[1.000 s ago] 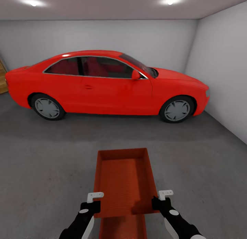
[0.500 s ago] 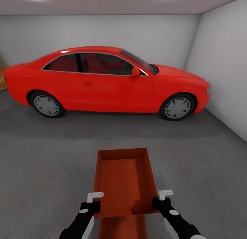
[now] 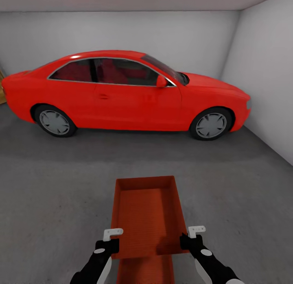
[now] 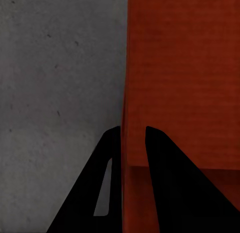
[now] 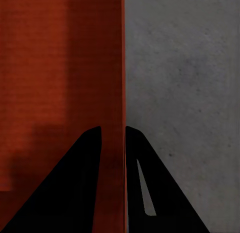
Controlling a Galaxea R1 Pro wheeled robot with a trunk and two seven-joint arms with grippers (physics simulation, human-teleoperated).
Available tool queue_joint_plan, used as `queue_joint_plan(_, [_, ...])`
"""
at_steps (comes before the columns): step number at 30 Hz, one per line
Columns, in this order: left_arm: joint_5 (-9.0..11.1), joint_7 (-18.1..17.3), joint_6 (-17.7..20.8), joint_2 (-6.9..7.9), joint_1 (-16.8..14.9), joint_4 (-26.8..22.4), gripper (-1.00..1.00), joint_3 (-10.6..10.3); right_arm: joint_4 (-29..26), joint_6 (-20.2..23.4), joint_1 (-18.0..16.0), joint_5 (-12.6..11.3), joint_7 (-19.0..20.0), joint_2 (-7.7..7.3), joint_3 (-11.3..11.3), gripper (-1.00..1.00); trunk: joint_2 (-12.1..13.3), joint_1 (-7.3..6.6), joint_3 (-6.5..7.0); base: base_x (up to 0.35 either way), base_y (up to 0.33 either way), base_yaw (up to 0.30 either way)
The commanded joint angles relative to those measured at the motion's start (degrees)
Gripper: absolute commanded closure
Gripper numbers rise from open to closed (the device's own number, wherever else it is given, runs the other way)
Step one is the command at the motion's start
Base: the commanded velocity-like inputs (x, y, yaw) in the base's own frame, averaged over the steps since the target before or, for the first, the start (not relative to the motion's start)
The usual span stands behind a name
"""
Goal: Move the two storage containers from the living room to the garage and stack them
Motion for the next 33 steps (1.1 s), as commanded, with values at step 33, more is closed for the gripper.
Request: queue_joint_plan(33, [-0.9, -0.1, 0.4, -0.06, 0.0, -0.9, 1.00, 0.4, 0.1, -0.2, 0.0, -0.9, 0.4, -0.17, 0.9, 1.00, -0.1, 0.03, -3.20, 0.000, 0.000, 0.000])
